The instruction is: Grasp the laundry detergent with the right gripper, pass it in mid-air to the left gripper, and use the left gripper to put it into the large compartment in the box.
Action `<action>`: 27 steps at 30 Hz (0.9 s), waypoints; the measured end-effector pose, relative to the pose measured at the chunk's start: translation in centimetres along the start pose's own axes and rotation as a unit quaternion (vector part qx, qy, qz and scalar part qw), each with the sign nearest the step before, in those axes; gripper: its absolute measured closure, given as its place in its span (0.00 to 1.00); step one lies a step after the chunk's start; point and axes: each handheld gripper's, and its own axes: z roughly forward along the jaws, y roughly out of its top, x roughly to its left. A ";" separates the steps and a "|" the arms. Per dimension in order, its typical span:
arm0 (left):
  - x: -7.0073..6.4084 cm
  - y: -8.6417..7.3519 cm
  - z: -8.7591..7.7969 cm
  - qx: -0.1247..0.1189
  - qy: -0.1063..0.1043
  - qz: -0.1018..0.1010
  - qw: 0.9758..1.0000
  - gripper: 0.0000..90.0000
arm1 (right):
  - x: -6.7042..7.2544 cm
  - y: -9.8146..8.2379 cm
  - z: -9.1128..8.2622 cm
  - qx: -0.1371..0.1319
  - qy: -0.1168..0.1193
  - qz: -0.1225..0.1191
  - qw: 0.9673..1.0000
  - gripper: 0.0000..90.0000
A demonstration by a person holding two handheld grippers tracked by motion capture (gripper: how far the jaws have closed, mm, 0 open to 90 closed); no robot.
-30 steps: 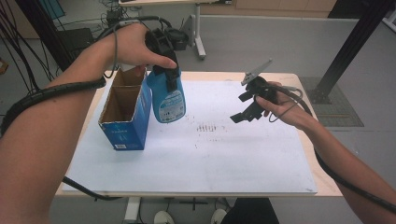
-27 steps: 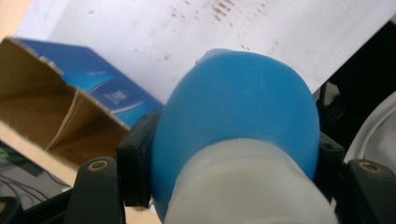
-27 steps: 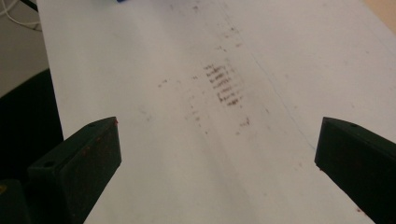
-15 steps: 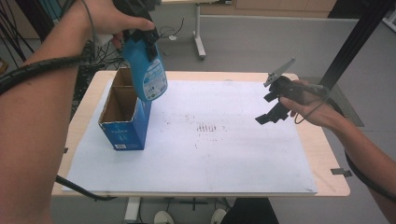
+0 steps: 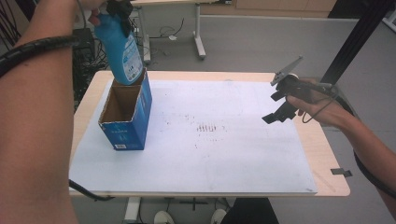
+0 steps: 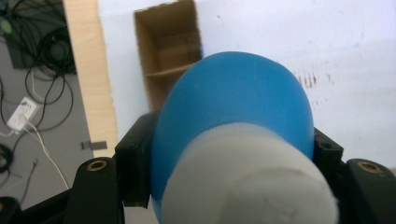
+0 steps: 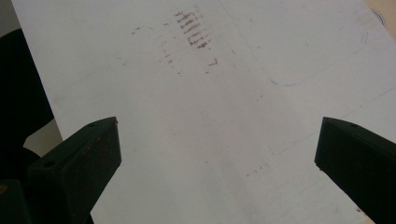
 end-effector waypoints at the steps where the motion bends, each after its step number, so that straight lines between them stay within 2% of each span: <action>1: 0.5 0.1 -0.1 -0.001 0.005 -0.020 1.000 0.39 | 0.1 0.1 0.0 0.002 -0.001 -0.001 1.000 0.00; 2: 0.5 0.1 -0.1 -0.001 0.005 -0.020 1.000 0.39 | 0.1 0.2 -0.1 0.002 -0.001 -0.002 1.000 0.00; 3: 0.9 0.1 0.0 -0.001 0.009 -0.038 0.999 0.39 | 0.1 0.2 -0.1 0.001 -0.001 -0.003 1.000 0.00; 6: 1.3 0.2 0.1 0.003 0.012 -0.050 0.999 0.39 | 0.0 0.4 -0.2 0.002 -0.002 -0.006 1.000 0.00; 11: 2.3 0.2 1.1 0.012 0.014 -0.091 0.996 0.40 | 0.0 0.6 -0.3 0.002 -0.004 -0.009 1.000 0.00; 21: 3.4 0.0 2.2 0.013 0.010 -0.114 0.993 0.40 | -0.1 0.5 -0.3 0.000 0.000 -0.009 1.000 0.00; 27: 3.7 -0.1 2.8 0.014 0.011 -0.120 0.993 0.40 | -0.1 0.5 -0.2 -0.004 -0.001 -0.010 1.000 0.00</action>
